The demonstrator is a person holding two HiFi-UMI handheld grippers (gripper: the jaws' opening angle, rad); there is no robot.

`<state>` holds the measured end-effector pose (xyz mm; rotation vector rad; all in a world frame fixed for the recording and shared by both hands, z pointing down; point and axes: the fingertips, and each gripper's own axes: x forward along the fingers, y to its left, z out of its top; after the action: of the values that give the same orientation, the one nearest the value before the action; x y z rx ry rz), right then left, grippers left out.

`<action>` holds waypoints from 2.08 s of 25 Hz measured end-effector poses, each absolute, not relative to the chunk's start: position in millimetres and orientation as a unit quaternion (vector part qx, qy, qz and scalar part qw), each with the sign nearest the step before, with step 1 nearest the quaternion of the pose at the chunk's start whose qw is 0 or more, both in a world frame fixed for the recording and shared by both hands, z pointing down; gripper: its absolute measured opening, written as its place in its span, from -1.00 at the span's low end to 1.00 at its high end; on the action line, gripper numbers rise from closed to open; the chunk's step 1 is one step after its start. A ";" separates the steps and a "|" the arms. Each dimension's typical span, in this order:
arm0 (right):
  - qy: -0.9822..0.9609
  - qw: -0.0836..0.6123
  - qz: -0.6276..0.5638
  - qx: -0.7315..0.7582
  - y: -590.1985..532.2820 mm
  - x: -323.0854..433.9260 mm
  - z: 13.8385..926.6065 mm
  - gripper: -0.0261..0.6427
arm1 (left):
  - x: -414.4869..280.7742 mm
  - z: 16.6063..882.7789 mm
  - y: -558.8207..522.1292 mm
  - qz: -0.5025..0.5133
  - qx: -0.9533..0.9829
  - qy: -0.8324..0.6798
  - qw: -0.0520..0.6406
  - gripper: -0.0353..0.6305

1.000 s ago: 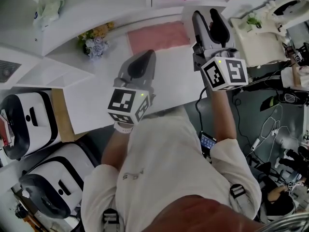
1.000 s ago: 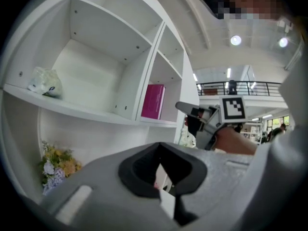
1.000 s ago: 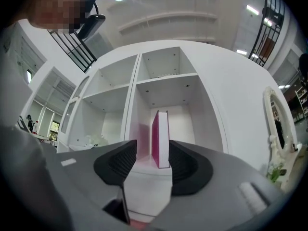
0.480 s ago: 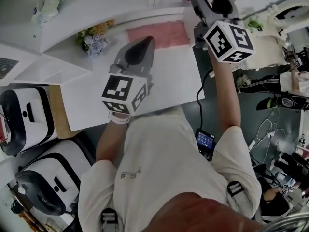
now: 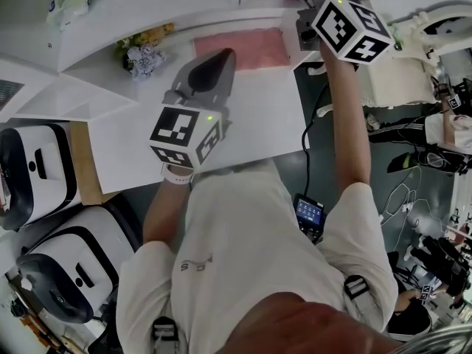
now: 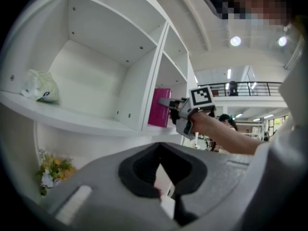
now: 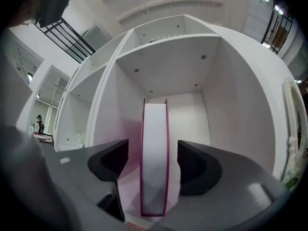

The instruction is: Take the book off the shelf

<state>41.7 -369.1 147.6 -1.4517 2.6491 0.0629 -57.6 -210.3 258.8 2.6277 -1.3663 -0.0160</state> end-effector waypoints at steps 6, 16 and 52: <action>0.872 0.020 0.024 -0.489 -383.6 35.9 153.2 -0.35 | -57.1 261.3 -205.6 -0.008 0.883 -0.459 0.095 -0.89; 0.868 0.028 0.002 -0.496 -375.6 40.3 156.6 -0.51 | -62.3 265.5 -191.7 -0.012 0.883 -0.459 0.100 -0.89; 0.853 0.066 0.008 -0.518 -169.8 95.8 165.5 -0.51 | -45.8 297.6 -156.7 -0.007 0.900 -0.417 0.128 -0.89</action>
<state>95.8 -169.8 165.5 -1.5635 2.5720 0.0253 -45.8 -156.7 297.6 2.6183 -1.2118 -0.0195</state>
